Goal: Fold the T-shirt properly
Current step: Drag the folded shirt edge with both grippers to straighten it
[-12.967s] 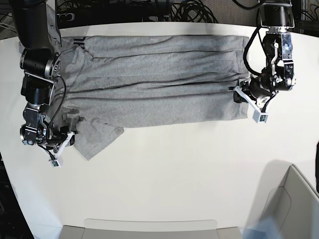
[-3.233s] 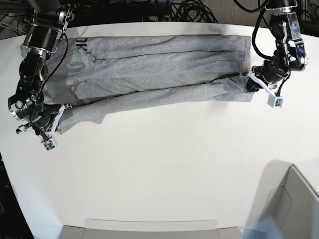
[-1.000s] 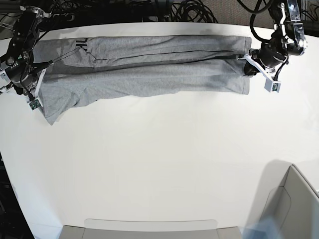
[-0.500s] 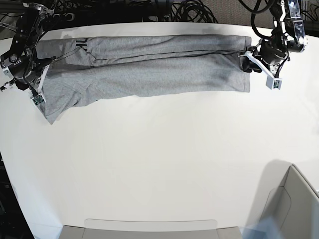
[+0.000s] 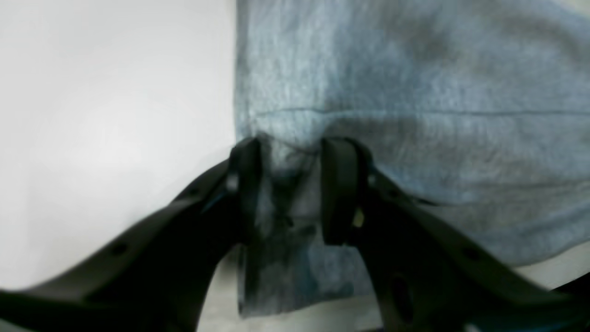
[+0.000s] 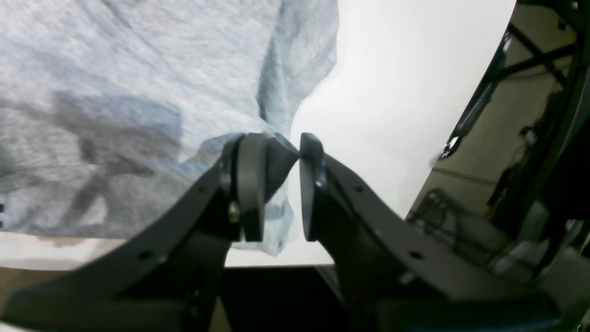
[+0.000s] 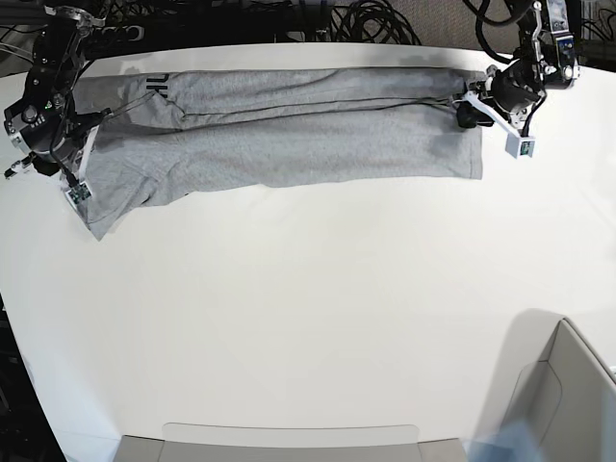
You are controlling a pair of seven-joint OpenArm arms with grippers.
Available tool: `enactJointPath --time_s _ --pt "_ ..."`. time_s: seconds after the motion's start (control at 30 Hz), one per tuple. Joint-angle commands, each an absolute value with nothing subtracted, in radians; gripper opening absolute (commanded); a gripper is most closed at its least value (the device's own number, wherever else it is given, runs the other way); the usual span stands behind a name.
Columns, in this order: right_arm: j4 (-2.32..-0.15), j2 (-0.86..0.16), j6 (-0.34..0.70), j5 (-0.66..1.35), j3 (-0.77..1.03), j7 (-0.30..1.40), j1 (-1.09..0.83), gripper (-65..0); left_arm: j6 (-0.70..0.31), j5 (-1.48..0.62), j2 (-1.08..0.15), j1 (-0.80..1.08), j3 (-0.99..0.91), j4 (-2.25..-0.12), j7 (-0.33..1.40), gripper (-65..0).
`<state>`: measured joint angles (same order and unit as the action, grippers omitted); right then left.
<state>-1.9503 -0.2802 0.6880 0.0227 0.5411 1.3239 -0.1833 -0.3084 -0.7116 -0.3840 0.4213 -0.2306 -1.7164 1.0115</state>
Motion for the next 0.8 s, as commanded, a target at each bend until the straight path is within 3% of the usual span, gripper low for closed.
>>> enactJointPath --time_s 0.0,0.47,0.77 --pt "-1.963 -0.295 0.698 0.015 0.542 1.322 -0.174 -51.3 -0.308 -0.705 -0.390 0.423 -0.222 -1.702 1.018 -42.4" --pt "-1.960 -0.288 0.698 0.015 0.495 1.322 -0.166 -51.3 -0.302 -0.705 -0.387 0.421 -0.228 -1.595 1.012 -42.6" --pt "-1.903 -0.283 0.698 0.015 0.495 1.320 -0.165 -51.4 -0.302 -0.705 -0.421 0.420 -0.185 -1.678 1.067 -41.6"
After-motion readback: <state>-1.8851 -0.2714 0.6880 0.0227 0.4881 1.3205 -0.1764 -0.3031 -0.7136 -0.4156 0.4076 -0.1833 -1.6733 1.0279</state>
